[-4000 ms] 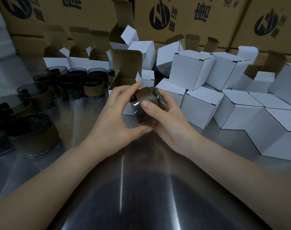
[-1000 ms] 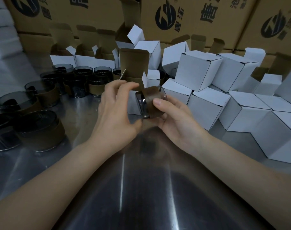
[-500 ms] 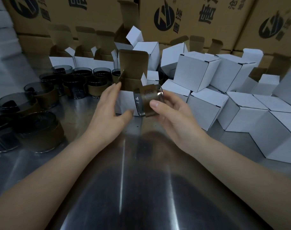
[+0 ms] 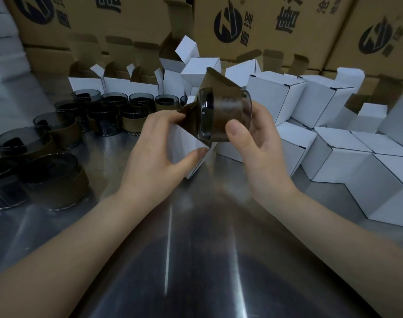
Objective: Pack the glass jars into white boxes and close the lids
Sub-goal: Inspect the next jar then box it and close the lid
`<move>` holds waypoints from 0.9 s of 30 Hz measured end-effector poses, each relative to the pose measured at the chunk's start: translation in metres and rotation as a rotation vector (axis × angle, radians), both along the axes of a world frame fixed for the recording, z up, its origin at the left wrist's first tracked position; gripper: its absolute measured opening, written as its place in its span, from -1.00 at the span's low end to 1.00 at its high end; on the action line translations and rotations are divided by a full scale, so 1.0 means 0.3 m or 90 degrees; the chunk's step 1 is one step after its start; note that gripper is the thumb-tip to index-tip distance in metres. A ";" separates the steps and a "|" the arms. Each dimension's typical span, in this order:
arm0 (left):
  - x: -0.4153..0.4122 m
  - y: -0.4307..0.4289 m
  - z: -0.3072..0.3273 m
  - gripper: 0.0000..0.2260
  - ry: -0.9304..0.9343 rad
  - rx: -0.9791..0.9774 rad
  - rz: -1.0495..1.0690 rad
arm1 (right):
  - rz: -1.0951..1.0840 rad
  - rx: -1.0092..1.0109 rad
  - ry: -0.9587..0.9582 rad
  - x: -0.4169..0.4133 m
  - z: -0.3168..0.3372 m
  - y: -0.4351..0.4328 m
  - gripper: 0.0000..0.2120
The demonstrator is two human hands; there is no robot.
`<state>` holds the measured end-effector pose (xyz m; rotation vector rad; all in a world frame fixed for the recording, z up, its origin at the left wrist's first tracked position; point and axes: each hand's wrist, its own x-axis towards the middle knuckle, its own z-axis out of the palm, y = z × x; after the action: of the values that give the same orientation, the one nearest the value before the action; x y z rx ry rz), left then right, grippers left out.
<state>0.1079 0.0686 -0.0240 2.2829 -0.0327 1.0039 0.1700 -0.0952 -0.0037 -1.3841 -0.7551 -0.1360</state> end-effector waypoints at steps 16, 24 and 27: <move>-0.008 -0.017 -0.005 -0.29 0.016 0.097 0.005 | -0.095 -0.119 -0.075 0.034 0.008 -0.024 -0.50; -0.005 -0.013 -0.012 -0.38 0.004 0.131 -0.035 | -0.139 -0.172 -0.075 0.044 -0.007 -0.020 -0.40; 0.003 -0.007 -0.013 -0.51 -0.018 0.127 -0.061 | -0.143 -0.193 -0.060 0.047 -0.013 -0.018 -0.40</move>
<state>0.1088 0.0666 -0.0278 2.4213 -0.2631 1.0217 0.1840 -0.1007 -0.0077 -1.7613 -0.7176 -0.2725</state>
